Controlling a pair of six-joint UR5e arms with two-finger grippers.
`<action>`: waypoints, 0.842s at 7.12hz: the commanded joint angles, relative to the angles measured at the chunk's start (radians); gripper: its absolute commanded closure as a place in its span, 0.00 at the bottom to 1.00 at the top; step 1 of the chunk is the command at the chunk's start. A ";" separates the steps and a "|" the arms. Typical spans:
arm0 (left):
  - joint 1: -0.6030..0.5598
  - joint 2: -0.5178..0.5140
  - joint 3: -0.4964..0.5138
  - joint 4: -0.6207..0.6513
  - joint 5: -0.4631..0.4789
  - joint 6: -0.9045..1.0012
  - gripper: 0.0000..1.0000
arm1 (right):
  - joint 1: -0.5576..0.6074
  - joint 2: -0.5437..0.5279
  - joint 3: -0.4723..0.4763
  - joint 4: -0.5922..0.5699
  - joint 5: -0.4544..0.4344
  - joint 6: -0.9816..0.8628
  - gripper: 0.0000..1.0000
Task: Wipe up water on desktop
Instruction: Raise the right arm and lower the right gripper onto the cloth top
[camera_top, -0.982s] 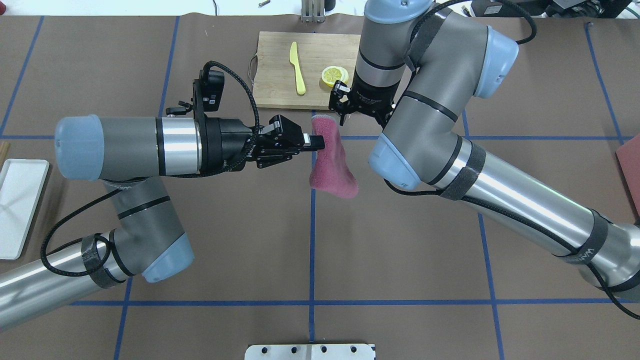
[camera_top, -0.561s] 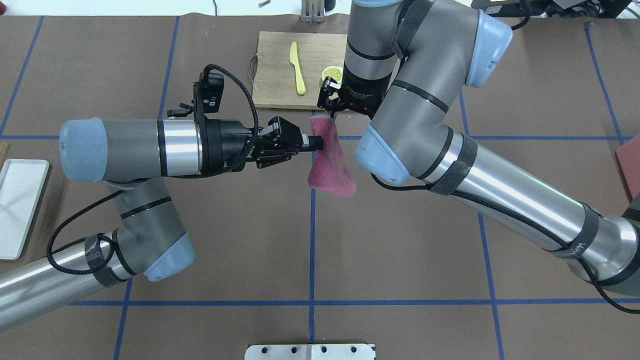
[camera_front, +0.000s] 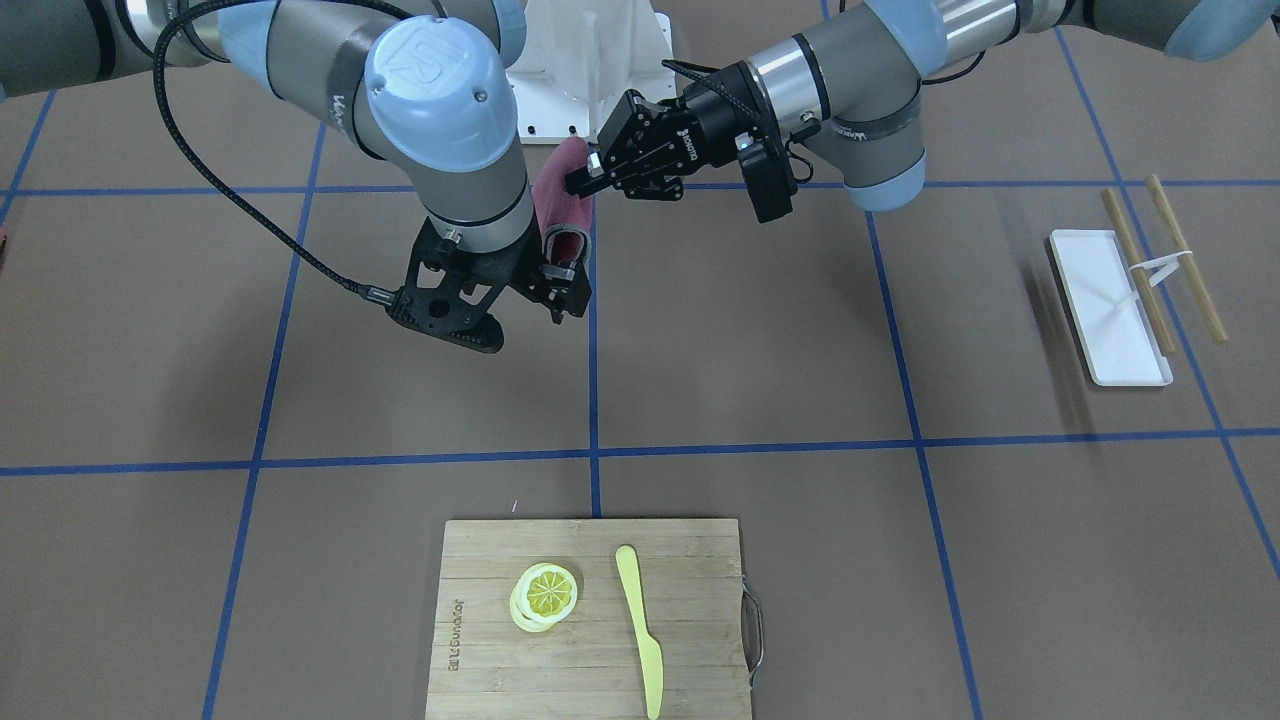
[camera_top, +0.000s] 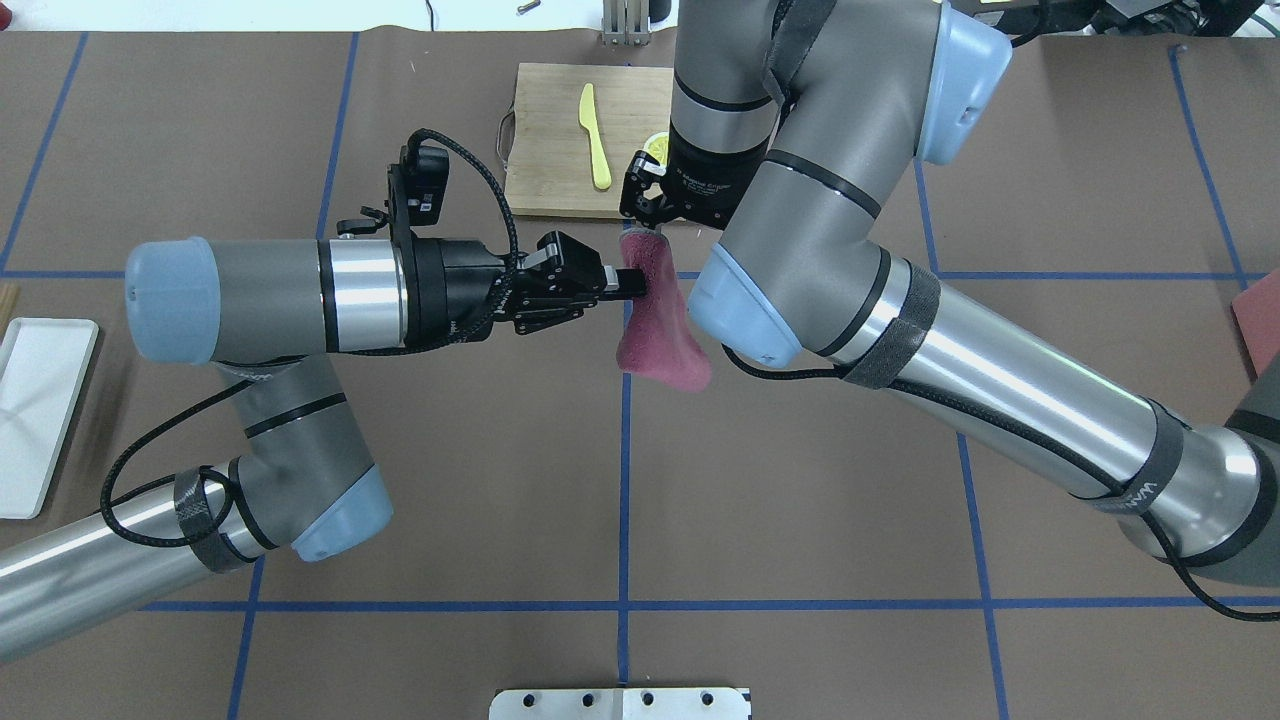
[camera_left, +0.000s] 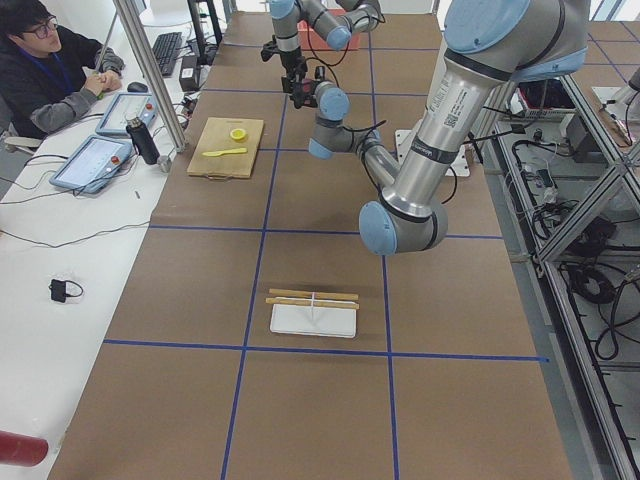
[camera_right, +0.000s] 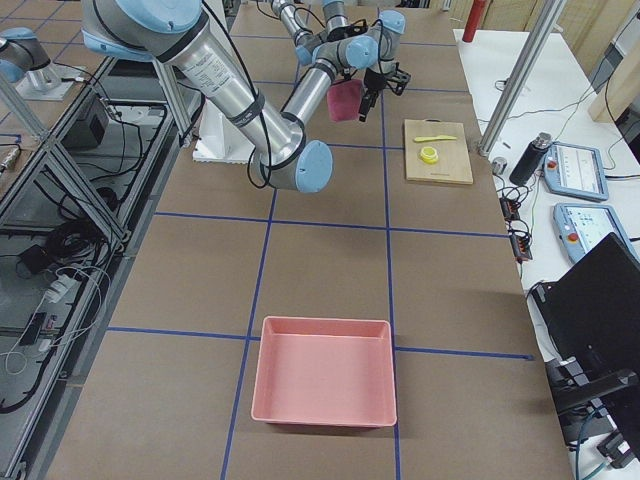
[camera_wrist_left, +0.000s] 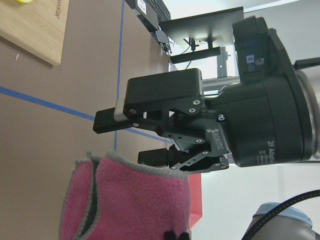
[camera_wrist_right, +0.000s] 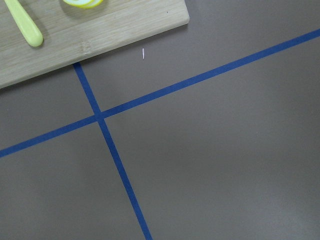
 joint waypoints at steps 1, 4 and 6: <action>0.016 -0.006 -0.004 -0.009 0.045 -0.001 1.00 | -0.012 0.022 0.000 -0.036 -0.003 0.001 0.12; 0.014 0.000 0.004 -0.059 0.045 0.001 1.00 | -0.025 0.022 0.001 -0.041 -0.006 0.001 0.42; 0.014 -0.003 0.004 -0.060 0.046 0.001 1.00 | -0.026 0.022 0.033 -0.089 -0.007 0.001 0.94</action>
